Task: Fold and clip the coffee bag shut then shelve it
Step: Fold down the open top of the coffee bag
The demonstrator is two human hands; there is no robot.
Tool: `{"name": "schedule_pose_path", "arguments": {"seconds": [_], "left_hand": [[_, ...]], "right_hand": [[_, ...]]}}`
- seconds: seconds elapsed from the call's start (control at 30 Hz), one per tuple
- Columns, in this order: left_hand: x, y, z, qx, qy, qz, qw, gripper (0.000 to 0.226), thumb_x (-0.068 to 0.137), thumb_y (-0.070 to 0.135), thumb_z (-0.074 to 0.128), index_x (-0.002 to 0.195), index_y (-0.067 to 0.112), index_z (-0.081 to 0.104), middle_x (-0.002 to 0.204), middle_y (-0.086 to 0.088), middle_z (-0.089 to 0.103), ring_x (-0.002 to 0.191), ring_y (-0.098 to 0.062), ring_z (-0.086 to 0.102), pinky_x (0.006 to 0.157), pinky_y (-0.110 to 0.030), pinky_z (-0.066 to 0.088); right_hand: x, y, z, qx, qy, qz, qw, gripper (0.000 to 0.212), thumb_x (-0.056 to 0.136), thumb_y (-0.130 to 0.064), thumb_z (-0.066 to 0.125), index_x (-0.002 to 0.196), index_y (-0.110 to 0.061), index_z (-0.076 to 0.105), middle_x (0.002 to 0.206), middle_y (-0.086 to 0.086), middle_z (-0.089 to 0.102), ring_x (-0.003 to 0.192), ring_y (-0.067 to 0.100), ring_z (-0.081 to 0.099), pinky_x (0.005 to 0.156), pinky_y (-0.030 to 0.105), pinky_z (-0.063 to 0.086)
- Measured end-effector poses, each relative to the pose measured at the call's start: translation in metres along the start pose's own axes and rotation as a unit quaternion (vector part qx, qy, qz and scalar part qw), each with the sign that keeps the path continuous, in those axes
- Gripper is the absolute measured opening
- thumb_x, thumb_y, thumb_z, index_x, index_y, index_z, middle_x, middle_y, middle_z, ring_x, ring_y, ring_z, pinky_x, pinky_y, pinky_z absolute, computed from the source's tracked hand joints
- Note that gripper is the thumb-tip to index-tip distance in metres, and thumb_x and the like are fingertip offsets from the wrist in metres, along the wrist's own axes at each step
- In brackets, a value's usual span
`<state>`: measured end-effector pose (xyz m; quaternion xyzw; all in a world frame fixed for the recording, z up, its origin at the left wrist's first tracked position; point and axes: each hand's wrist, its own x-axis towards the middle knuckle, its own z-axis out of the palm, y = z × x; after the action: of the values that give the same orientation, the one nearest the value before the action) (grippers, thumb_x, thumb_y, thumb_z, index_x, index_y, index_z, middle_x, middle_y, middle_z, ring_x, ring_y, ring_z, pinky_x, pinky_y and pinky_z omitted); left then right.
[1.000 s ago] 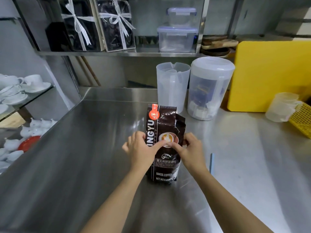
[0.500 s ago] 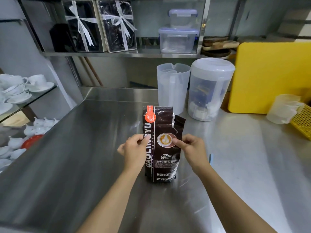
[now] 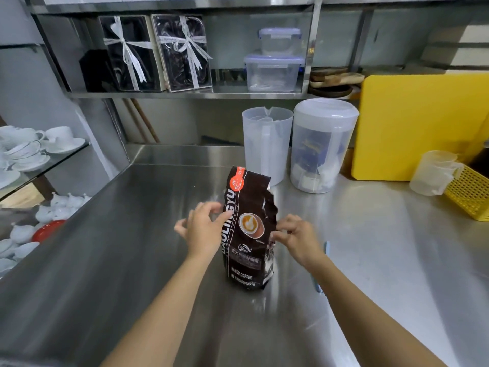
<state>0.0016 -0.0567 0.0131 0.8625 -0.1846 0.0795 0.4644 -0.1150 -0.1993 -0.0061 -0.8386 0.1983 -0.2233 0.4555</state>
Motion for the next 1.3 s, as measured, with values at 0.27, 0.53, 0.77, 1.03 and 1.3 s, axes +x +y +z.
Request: {"name": "schedule_pose_path", "arguments": {"seconds": [0.27, 0.53, 0.77, 1.03, 1.3], "left_hand": [[-0.076, -0.022, 0.008, 0.183, 0.02, 0.18, 0.966, 0.032, 0.074, 0.052, 0.052, 0.067, 0.02, 0.052, 0.056, 0.006, 0.058, 0.057, -0.017, 0.057, 0.08, -0.035, 0.024], [-0.07, -0.03, 0.009, 0.33, 0.017, 0.201, 0.922, 0.04, 0.084, 0.041, 0.041, 0.058, 0.014, 0.056, 0.049, -0.002, 0.061, 0.053, -0.023, 0.057, 0.079, -0.041, 0.028], [-0.063, -0.041, 0.008, 0.291, 0.032, 0.201, 0.935, 0.037, 0.084, 0.034, 0.042, 0.054, 0.015, 0.053, 0.048, 0.0, 0.06, 0.05, -0.021, 0.053, 0.072, -0.036, 0.025], [-0.058, -0.038, 0.009, 0.291, 0.052, 0.191, 0.936, 0.032, 0.084, 0.036, 0.053, 0.058, 0.016, 0.051, 0.05, 0.002, 0.058, 0.052, -0.021, 0.052, 0.074, -0.035, 0.03], [-0.039, -0.046, 0.0, 0.205, -0.011, 0.213, 0.955, 0.033, 0.083, 0.03, 0.044, 0.057, 0.013, 0.054, 0.053, -0.005, 0.06, 0.054, -0.027, 0.056, 0.064, -0.032, 0.028]], "right_hand": [[-0.011, -0.005, 0.03, -0.106, 0.121, -0.059, 0.985, 0.027, 0.075, -0.019, 0.071, 0.054, -0.01, 0.057, 0.062, 0.002, 0.051, 0.069, 0.026, 0.049, 0.065, 0.026, 0.016], [-0.012, -0.005, 0.053, -0.076, 0.078, -0.097, 0.989, 0.041, 0.07, -0.049, 0.066, 0.08, -0.009, 0.07, 0.072, -0.006, 0.05, 0.077, 0.015, 0.049, 0.07, 0.025, 0.02], [-0.015, 0.013, 0.071, -0.179, 0.092, -0.135, 0.97, 0.049, 0.077, -0.052, 0.043, 0.076, -0.011, 0.071, 0.064, 0.005, 0.06, 0.064, 0.026, 0.054, 0.062, 0.03, 0.02], [-0.02, 0.009, 0.082, -0.24, 0.167, -0.143, 0.945, 0.028, 0.083, -0.032, 0.047, 0.075, -0.014, 0.068, 0.057, 0.004, 0.057, 0.052, 0.025, 0.053, 0.06, 0.031, 0.023], [-0.016, 0.005, 0.078, -0.273, 0.13, -0.232, 0.925, 0.033, 0.084, -0.035, 0.05, 0.063, -0.013, 0.061, 0.055, 0.002, 0.056, 0.053, 0.022, 0.052, 0.059, 0.031, 0.026]]}}
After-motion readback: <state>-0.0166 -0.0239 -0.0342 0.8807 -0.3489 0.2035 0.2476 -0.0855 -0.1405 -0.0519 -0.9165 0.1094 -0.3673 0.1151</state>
